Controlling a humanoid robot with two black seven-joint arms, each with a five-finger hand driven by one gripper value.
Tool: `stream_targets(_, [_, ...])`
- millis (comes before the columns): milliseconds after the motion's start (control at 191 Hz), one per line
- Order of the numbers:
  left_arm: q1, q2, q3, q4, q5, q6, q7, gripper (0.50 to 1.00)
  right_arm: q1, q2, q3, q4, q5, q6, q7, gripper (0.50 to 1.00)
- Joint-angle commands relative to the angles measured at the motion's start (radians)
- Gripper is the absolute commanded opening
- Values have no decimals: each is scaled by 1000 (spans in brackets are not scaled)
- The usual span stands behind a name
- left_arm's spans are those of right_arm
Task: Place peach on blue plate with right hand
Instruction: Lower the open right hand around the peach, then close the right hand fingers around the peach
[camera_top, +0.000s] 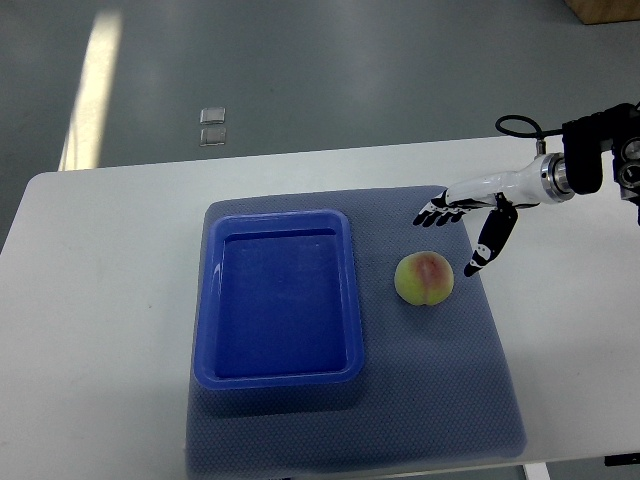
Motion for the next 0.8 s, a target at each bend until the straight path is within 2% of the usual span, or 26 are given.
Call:
stream_targets(0, [0, 0, 0, 0, 0, 0, 0, 1000, -23, 3, 2, 0, -18, 0, 9, 930])
stream_targets(99, [0, 0, 0, 0, 0, 0, -1, 1000, -35, 3, 2, 0, -18, 0, 11, 930])
stream_targets(157, [0, 0, -2, 0, 0, 0, 0, 1000, -66, 29, 0, 0, -52, -62, 27, 928])
stream_targets(209, [0, 0, -2, 0, 0, 0, 0, 1000, -66, 29, 0, 0, -52, -62, 27, 928])
stream_targets(214, [0, 0, -2, 0, 0, 0, 0, 1000, -83, 41, -2, -3, -91, -106, 38, 928])
stream_targets(246, [0, 0, -2, 0, 0, 0, 0, 1000, -95, 47, -2, -5, -114, -128, 44, 928])
stream_targets(397, [0, 0, -2, 3, 0, 0, 0, 1000, -144, 56, 2, -11, -136, -188, 53, 928])
stream_targets(449, [0, 0, -2, 3, 0, 0, 0, 1000, -144, 56, 2, -11, -136, -188, 53, 928])
stream_targets(559, [0, 0, -2, 5, 0, 0, 0, 1000, -176, 75, 3, -14, -145, -249, 60, 926])
stream_targets(794, [0, 0, -2, 5, 0, 0, 0, 1000, -200, 78, 5, -14, -148, -281, 75, 907])
